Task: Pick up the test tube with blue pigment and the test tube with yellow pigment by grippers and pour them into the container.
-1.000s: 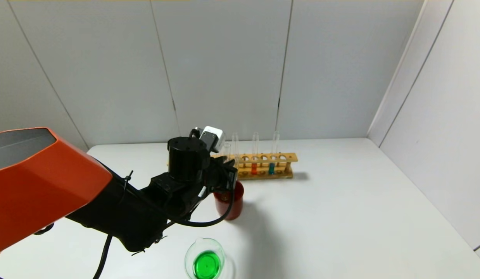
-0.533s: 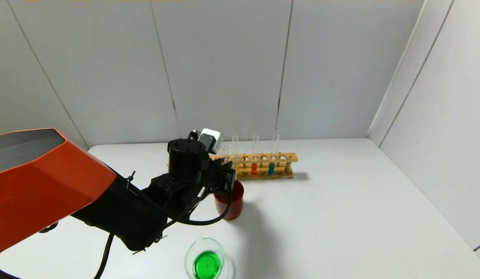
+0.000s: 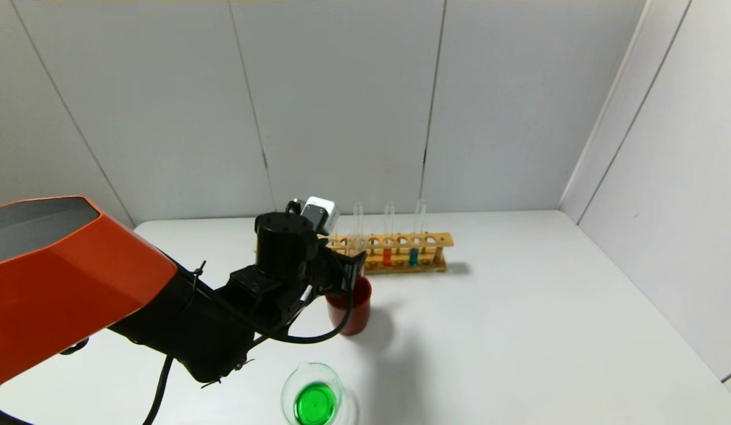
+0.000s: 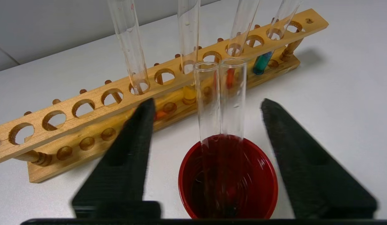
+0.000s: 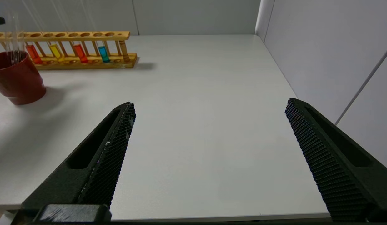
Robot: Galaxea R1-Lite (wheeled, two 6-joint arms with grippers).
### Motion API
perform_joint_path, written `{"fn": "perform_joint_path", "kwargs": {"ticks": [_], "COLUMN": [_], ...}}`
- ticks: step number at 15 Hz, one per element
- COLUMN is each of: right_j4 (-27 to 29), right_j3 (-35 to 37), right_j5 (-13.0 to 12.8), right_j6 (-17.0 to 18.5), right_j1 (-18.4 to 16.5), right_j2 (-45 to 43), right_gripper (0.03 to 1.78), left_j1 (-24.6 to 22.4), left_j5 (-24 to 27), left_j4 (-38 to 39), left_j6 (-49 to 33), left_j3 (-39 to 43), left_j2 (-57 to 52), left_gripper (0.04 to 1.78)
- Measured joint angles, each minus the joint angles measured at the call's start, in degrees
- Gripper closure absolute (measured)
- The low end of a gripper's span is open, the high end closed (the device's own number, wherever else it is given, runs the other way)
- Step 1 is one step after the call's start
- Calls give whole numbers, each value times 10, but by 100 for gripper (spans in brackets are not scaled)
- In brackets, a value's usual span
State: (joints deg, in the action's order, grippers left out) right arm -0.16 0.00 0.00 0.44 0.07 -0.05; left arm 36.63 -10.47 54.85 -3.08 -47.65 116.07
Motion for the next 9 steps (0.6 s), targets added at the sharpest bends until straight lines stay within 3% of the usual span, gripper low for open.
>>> {"fn": "perform_joint_path", "kwargs": {"ticks": [4,9], "right_j4": [0,0], "right_j3": [0,0], "right_j5": [0,0], "right_j6": [0,0], "right_j1": [0,0], "right_j2": [0,0], "right_gripper": [6,6], "left_j1": [0,0], "left_j5": [-3,-9], "left_j4": [1,-24], "left_j6": [1,8], "left_j3": [2,19], "left_j2": [-14,-100], "left_gripper": [13,7]}}
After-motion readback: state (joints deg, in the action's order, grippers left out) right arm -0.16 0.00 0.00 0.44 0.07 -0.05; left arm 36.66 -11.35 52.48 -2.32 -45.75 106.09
